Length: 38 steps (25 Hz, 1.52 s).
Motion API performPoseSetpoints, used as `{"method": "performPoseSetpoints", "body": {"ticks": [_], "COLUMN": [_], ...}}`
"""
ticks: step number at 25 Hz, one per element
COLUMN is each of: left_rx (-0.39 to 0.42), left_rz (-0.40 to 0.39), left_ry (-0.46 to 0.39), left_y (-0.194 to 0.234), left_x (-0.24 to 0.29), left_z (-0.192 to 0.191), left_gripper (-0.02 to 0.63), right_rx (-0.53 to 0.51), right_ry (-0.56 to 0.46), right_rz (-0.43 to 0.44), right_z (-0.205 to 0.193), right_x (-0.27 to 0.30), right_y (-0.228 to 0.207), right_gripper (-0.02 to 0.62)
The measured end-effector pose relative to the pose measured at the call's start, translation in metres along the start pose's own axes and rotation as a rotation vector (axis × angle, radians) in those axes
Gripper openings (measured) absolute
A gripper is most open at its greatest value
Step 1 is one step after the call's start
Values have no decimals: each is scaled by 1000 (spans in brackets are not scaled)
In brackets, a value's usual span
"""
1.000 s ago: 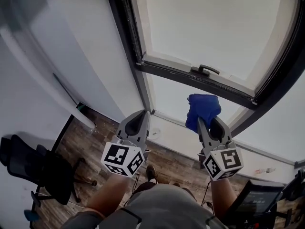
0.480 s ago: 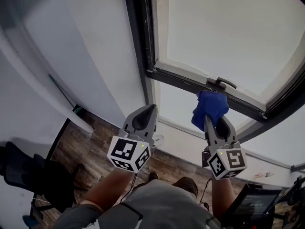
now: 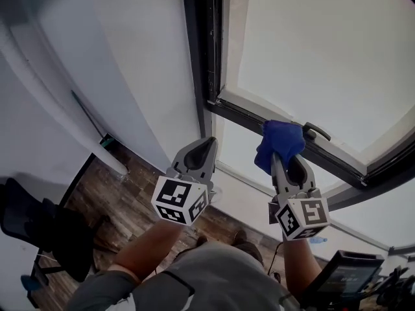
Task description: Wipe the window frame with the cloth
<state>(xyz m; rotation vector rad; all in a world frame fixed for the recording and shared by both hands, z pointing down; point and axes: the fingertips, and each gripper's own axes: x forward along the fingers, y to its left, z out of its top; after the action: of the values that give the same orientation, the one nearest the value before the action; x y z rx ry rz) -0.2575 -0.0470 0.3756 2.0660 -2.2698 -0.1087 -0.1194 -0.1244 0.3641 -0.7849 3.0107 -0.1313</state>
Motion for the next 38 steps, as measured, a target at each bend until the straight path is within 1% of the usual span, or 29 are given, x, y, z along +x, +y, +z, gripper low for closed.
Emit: {"method": "performPoseSetpoints", "body": {"ticks": [3,6,10,13,15,22,26,30,32,38], "left_rx": [6,11,24,43,42,17,17,-9,-2,33], "left_rz": [40,87,134,164,165,127,106,62,43,-4], "left_ry": [4,11,26,39,50,93,126,157,179,231], "left_y": [2,7,21,41,54,106,131,149,156,168], "left_x": [14,28,47,60,68,86,92,99,99,95], "left_z": [-2,-7,-20,-31,-41,-69,-88,-108,-116,-127], "left_gripper": [8,8,7,8,8,8,7,8,8,8], "right_rx": [13,-5,-14,-29,-40,-55,-8,-20,-14,11], "right_ry": [21,40,79,111,122,144,187,248,276,297], "right_rz": [43,98,158,183,184,133,111,58,34,-37], "right_z": [-7,-16,-38,-59,-71,-107,-132,-173,-188,-212], "right_x": [18,36,66,92,112,189,232,268,283,316], "right_y": [-9,-15,-19,-14,-8,17,36,39,40,30], "right_gripper": [124,124,124,124,124,124,124,124,124,124]}}
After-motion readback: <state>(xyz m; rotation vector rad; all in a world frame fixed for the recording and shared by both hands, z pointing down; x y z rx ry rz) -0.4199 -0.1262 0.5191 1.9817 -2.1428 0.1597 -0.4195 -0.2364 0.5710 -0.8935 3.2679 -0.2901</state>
